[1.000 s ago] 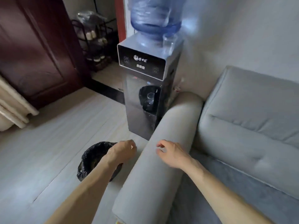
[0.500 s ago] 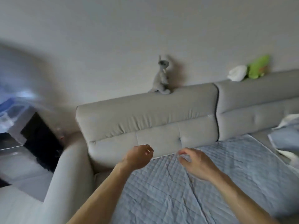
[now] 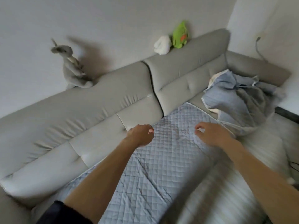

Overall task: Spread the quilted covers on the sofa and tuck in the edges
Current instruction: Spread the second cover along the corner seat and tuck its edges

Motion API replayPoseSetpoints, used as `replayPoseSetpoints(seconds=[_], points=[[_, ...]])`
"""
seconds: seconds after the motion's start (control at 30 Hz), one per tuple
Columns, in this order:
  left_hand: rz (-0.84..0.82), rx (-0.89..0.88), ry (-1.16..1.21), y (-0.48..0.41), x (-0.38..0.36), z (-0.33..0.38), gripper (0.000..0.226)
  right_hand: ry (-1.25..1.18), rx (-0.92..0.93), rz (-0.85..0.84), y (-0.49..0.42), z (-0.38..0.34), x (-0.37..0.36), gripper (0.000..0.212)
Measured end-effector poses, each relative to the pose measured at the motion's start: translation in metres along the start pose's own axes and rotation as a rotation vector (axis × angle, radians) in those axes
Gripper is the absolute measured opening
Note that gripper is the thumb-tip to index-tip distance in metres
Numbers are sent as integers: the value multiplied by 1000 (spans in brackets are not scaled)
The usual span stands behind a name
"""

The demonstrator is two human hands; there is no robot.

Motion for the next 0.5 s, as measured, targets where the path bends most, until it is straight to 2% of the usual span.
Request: replayPoseSetpoints(seconds=[0.17,0.33,0.4,0.5], points=[[-87,3,-57,-79,-25,43,35,93,-38,-39,-51,61,-4,30],[-157,-23,-108,-170,-47,121,36,71,-122,-27,-104,147,15,36],[-181,-25,-111,-185,-52,137,35,76,-117,-23,-115,164,20,35],[-193,-12,-114,-244,-72,186,35,50,-109,-10,-162,226,37,32]])
Point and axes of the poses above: each hand's wrist, its own y-axis away from the middle knuckle, its own x-axis out of the back of the hand, z = x × y, the point moved 9 cm from there along -y, towards the middle knuckle, and after that the axes turned 7 degrees about y, right-handed, at the moved point
